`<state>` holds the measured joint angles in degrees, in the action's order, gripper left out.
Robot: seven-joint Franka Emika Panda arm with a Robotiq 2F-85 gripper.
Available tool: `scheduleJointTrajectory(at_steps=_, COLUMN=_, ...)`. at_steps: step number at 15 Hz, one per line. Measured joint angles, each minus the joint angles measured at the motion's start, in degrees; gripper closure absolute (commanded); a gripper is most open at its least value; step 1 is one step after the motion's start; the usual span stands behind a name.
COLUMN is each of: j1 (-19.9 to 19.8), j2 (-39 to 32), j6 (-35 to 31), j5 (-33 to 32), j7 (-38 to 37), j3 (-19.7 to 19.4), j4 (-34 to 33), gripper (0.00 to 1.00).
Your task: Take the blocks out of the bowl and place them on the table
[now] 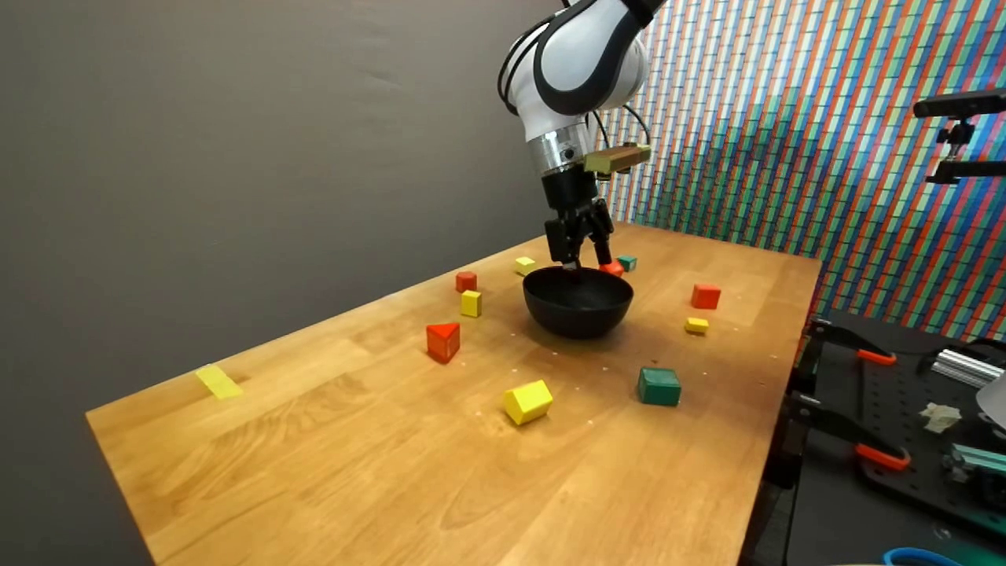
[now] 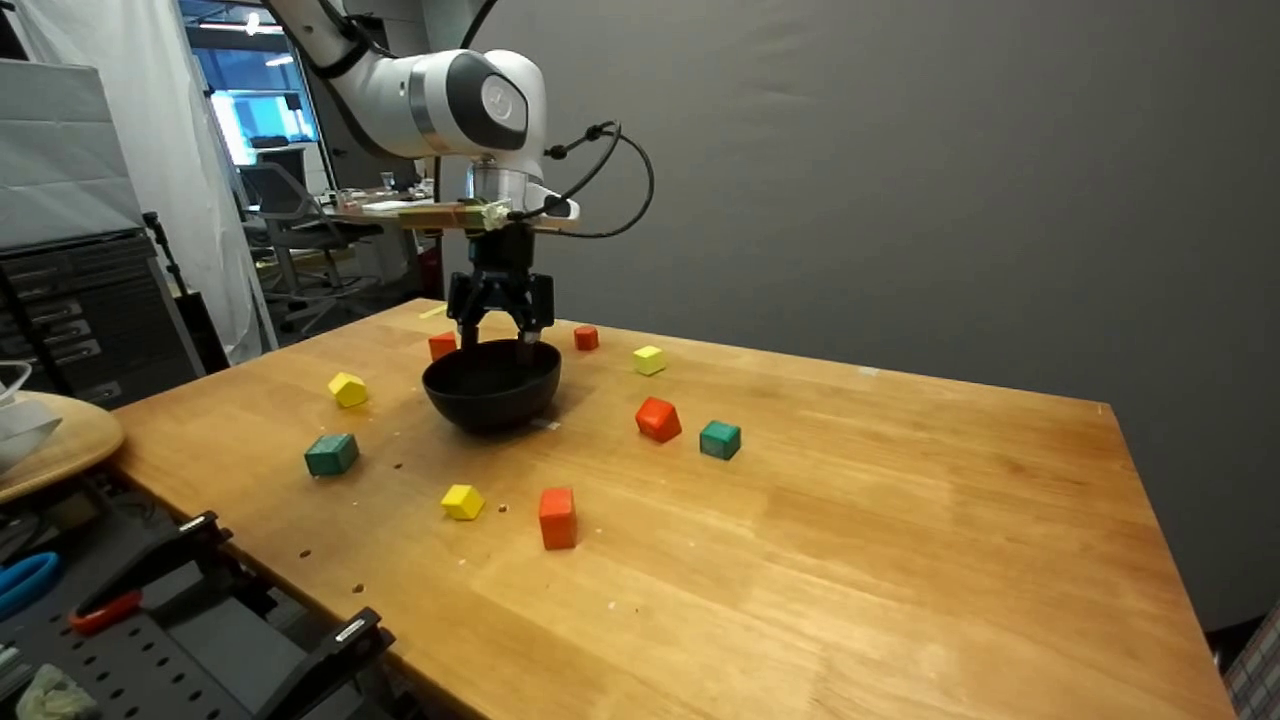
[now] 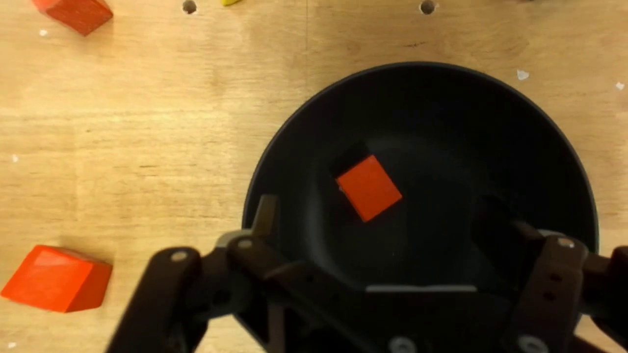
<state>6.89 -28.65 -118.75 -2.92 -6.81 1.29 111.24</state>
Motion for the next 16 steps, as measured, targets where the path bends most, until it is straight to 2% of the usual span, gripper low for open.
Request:
scheduleJointTrajectory(at_steps=4, j1=-0.3, j2=-0.9, j6=1.9, j5=1.3, j7=3.3, j3=0.9, j4=0.5, gripper=0.00)
scheduleJointTrajectory(at_steps=7, j1=-0.3, j2=-1.1, j6=-1.4, j5=4.1, j7=2.8, j3=1.6, j4=1.6, gripper=0.01)
scheduleJointTrajectory(at_steps=9, j1=-0.3, j2=-1.1, j6=-4.9, j5=5.2, j7=1.9, j3=1.8, j4=2.8, gripper=0.21)
scheduleJointTrajectory(at_steps=12, j1=-0.2, j2=-1.2, j6=-10.5, j5=5.3, j7=-0.7, j3=1.5, j4=4.9, gripper=0.37)
scheduleJointTrajectory(at_steps=14, j1=0.1, j2=-1.6, j6=-13.9, j5=4.3, j7=-2.6, j3=0.8, j4=6.1, gripper=0.45)
scheduleJointTrajectory(at_steps=16, j1=0.4, j2=-2.3, j6=-15.6, j5=3.3, j7=-4.4, j3=0.2, j4=6.7, gripper=0.43)
